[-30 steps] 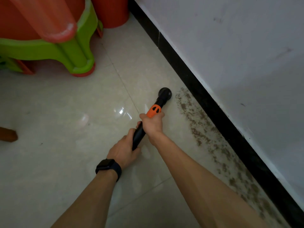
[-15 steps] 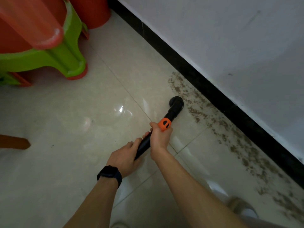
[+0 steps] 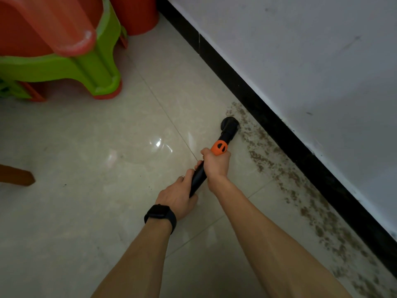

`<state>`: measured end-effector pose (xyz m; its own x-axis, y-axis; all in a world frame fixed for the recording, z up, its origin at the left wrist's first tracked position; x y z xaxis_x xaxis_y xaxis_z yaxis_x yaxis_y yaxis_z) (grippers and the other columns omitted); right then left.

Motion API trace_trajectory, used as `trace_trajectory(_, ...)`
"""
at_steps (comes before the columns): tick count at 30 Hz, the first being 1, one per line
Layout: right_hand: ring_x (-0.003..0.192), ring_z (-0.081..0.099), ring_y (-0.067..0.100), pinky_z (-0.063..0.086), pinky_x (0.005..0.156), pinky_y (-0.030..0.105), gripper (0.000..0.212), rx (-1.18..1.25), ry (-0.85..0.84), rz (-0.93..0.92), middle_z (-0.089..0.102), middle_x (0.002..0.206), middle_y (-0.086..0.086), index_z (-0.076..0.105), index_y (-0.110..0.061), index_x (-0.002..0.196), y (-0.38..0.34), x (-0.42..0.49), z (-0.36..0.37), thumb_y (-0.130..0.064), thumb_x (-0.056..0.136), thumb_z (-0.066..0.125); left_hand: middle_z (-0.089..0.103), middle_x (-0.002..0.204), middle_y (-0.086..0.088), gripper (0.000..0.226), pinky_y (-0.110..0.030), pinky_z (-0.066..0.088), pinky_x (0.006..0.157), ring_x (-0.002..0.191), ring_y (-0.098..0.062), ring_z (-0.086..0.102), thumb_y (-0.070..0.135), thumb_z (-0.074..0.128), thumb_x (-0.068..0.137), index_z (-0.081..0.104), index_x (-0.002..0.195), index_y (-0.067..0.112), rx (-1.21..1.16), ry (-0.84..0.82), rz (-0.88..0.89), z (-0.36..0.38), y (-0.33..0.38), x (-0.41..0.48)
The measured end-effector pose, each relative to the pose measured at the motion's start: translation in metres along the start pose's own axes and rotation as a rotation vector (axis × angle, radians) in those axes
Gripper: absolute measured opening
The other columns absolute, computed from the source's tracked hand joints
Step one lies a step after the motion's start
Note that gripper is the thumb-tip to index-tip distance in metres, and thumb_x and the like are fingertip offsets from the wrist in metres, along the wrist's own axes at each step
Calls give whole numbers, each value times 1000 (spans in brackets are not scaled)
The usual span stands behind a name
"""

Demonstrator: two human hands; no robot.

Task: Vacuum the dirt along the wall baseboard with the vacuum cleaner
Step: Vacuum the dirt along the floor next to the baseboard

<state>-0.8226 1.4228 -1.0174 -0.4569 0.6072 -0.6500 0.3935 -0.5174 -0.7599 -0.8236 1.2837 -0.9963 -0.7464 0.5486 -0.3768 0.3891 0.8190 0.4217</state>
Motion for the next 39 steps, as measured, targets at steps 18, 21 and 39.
trace_trajectory(18,46,64,14,54,48,27,42,-253,-67,-30,67,80,10,35,-15,125,-48,41,16,-14,94,63,59,98,-6,57,-36,52,58,75,-24,61,27,58,92,26,139,26,-273,8,-52,-1,20,48)
trace_trajectory(21,48,64,15,52,46,25,42,-299,-64,-51,68,83,11,34,-15,126,-54,48,17,-15,95,62,60,95,-8,53,-36,51,57,73,-24,61,25,59,92,29,137,24,-334,4,-55,1,23,56)
trace_trajectory(39,72,73,27,65,70,46,44,-444,4,-128,68,93,13,32,-12,131,-72,76,12,-19,97,59,60,78,-4,44,-38,52,50,60,-21,60,24,62,86,34,118,34,-481,20,-40,10,35,87)
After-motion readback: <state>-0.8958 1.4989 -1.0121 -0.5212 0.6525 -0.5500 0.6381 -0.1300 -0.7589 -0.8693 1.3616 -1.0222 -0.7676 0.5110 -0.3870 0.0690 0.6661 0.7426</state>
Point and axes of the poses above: each hand's wrist, its own x-axis towards the middle knuckle, its own z-axis out of the palm, y = z × x, the point moved 7 cm from there along x, towards the middle knuckle
